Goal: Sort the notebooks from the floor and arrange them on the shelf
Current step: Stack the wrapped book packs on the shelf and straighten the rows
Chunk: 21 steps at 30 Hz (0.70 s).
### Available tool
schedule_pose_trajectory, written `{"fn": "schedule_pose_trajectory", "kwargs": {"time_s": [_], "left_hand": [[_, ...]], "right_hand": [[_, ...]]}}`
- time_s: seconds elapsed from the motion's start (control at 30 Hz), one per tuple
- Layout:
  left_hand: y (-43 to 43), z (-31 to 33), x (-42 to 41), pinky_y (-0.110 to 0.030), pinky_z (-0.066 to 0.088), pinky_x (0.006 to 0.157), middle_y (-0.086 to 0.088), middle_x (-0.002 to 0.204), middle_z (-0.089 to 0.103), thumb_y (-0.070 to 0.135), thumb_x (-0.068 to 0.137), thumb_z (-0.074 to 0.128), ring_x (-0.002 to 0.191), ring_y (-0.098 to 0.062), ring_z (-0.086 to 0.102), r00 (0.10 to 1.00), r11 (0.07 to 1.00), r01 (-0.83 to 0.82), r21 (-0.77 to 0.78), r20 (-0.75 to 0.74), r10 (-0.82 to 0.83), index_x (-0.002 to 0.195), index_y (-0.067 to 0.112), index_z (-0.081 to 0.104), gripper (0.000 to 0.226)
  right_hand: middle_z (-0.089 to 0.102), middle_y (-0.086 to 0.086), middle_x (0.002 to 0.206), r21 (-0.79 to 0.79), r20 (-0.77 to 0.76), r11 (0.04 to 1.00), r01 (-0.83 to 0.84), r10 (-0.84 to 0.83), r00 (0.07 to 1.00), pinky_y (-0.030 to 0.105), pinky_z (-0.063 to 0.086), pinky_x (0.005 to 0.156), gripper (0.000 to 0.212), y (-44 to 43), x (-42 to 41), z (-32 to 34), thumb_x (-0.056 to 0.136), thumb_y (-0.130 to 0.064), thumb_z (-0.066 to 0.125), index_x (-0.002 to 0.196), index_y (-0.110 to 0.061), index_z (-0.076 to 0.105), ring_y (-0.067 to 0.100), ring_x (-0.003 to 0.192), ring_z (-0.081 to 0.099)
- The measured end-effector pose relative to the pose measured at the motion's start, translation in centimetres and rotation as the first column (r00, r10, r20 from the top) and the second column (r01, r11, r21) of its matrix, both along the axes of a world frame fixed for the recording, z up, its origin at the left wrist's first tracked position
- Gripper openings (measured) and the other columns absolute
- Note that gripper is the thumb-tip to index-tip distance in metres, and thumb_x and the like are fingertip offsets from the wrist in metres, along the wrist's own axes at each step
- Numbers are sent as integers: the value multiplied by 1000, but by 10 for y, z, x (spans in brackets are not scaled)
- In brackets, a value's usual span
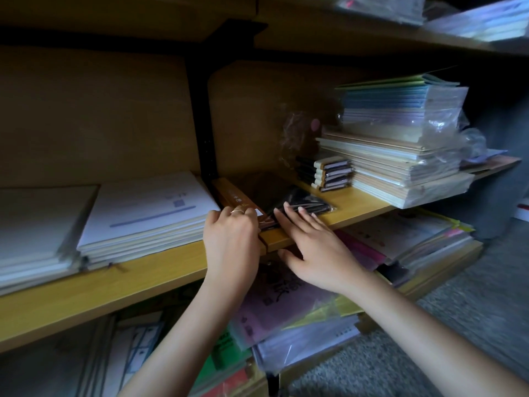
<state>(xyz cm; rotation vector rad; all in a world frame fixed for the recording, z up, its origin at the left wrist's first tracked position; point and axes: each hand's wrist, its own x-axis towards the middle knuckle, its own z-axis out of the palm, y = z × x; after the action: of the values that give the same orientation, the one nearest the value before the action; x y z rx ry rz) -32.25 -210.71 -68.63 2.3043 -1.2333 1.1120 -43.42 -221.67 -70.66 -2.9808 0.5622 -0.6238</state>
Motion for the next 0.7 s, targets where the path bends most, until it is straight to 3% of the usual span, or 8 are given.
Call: {"fn": "schedule_pose_trajectory", "kwargs": {"time_s": [0.3, 0.37, 0.43, 0.5, 0.57, 0.63, 0.7], "left_hand": [[-6, 6, 1, -25, 40, 50, -2, 43, 54, 13, 32, 90, 43, -24, 55, 999, 1000, -23, 5, 27, 23, 44, 16, 58, 34], [-6, 4, 0, -25, 41, 50, -2, 45, 56, 14, 35, 90, 46, -23, 56, 1000, 1000, -21, 14, 13, 20, 47, 15, 61, 31], [-1, -1, -3, -27, 45, 56, -4, 58, 64, 17, 45, 87, 59, -24, 62, 1000, 1000, -3, 6, 0, 3, 60, 14, 67, 26], [11, -10, -12, -33, 48, 69, -8, 87, 70, 18, 63, 78, 82, -28, 65, 993, 992, 119, -52, 11, -118, 85, 12, 72, 24], [32, -25, -30, -38, 45, 78, -8, 108, 66, 17, 78, 63, 95, -29, 61, 947, 947, 317, -38, 66, -315, 102, 11, 68, 25], [53, -48, -50, -38, 45, 75, -7, 109, 65, 17, 83, 56, 91, -27, 60, 859, 864, 502, 51, 84, -504, 100, 10, 66, 21], [70, -84, -62, -38, 44, 73, -6, 104, 65, 19, 83, 55, 85, -27, 61, 801, 785, 589, 190, -12, -598, 95, 11, 65, 18]], "right_hand": [[-10, 0, 159, -67, -83, 998, -3, -3, 997, 30, -1, 117, 88, -3, 2, 4, 86, -44, 51, 151, -25, -4, 22, 147, -6], [-11, -1, 159, -25, -87, 999, -36, 33, 996, 28, -3, 116, 87, -2, -1, 6, 86, -42, 52, 151, -26, -4, 18, 146, -7], [-4, -8, 159, 105, 14, 991, -86, 85, 996, 28, 4, 117, 78, 3, -8, 3, 88, -34, 54, 151, -27, 8, 12, 146, -2], [21, -11, 154, 158, 227, 980, -124, 86, 970, 30, 25, 115, 59, 10, -23, -8, 88, -22, 54, 143, -24, 34, 9, 141, 21], [46, -7, 133, 149, 348, 979, -142, 83, 934, 31, 40, 103, 39, 17, -46, -29, 85, -17, 49, 125, -17, 53, 11, 126, 44], [55, -4, 111, 210, 391, 963, -169, 75, 917, 27, 45, 90, 30, 28, -74, -56, 83, -18, 44, 107, -12, 61, 13, 107, 55], [57, -4, 98, 304, 377, 939, -161, 37, 926, 23, 44, 82, 21, 38, -101, -89, 84, -12, 45, 96, -12, 63, 11, 97, 57]]}}
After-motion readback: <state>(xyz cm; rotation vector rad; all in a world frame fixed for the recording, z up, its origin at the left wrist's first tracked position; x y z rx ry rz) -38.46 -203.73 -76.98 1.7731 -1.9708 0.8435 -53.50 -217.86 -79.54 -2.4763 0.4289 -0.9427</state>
